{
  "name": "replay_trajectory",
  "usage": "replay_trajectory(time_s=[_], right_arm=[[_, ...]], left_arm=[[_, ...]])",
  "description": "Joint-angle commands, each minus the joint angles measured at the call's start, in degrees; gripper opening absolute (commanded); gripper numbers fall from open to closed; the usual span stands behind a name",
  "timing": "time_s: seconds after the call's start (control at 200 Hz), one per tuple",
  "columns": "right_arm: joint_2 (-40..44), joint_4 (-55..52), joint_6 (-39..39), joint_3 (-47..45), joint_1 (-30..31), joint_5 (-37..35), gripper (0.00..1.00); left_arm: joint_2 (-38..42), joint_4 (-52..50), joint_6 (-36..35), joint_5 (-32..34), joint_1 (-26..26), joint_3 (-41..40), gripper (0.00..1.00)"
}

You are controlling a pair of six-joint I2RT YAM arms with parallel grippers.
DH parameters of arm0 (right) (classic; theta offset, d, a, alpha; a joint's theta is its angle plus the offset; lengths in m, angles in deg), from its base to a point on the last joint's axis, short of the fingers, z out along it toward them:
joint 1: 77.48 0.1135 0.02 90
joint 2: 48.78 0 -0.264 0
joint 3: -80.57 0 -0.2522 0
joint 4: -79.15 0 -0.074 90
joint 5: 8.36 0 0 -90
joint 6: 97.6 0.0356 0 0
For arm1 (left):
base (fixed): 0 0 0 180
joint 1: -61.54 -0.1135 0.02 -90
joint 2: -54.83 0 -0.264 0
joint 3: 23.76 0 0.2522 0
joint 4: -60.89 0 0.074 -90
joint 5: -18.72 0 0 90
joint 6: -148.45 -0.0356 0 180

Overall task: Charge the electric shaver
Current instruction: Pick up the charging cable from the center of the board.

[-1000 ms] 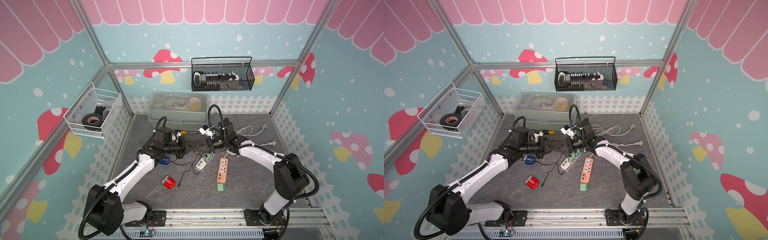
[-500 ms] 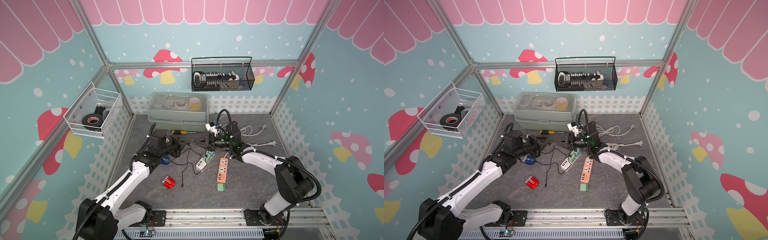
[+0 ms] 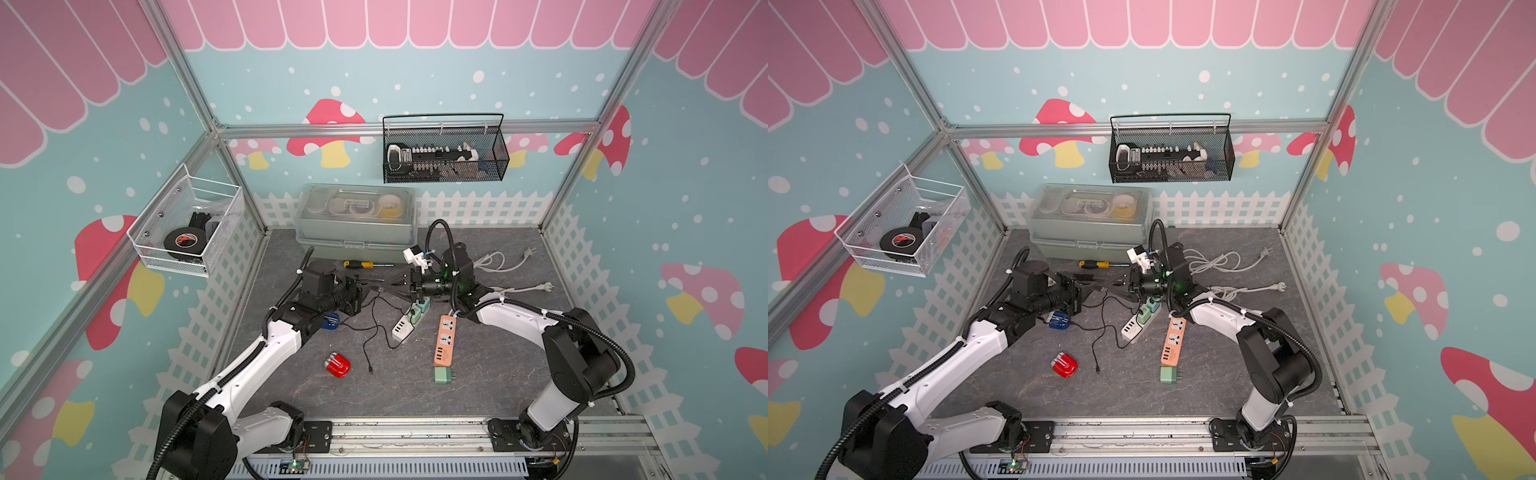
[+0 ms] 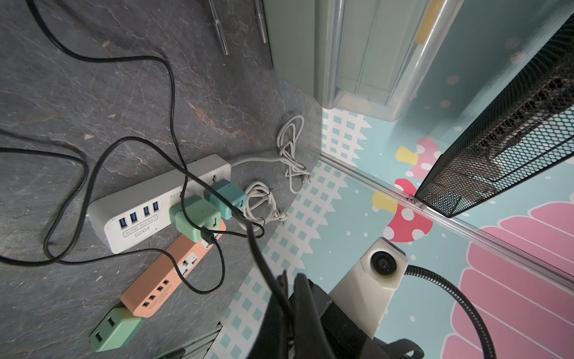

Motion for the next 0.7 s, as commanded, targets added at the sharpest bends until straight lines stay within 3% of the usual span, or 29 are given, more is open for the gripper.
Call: replay_trajectory(time_s=[0.0,0.16,0.485,0.695], right_arm=[[-1.65,-0.65,-0.06,2.73,0.45,0.38,0.33],[-2.50,-1.25,-0.11,2.24,0.75,0.36,0.30],[-2.60,-3.49,-0.55,1.23,1.27,0.17,0.41],[-3.79,-2.47,0.70,2.67,1.41,0.09,0.27]], left_arm=[[-0.17,0.09,0.71,1.49,-0.04,1.63,0.00],[-0.17,0.16,0.56,1.65,-0.08,1.70,0.00],[-0.17,0.11,-0.11,2.05,-0.05,1.94,0.00],[-0.51,0.21,0.01,1.81,0.00,1.79,0.00]])
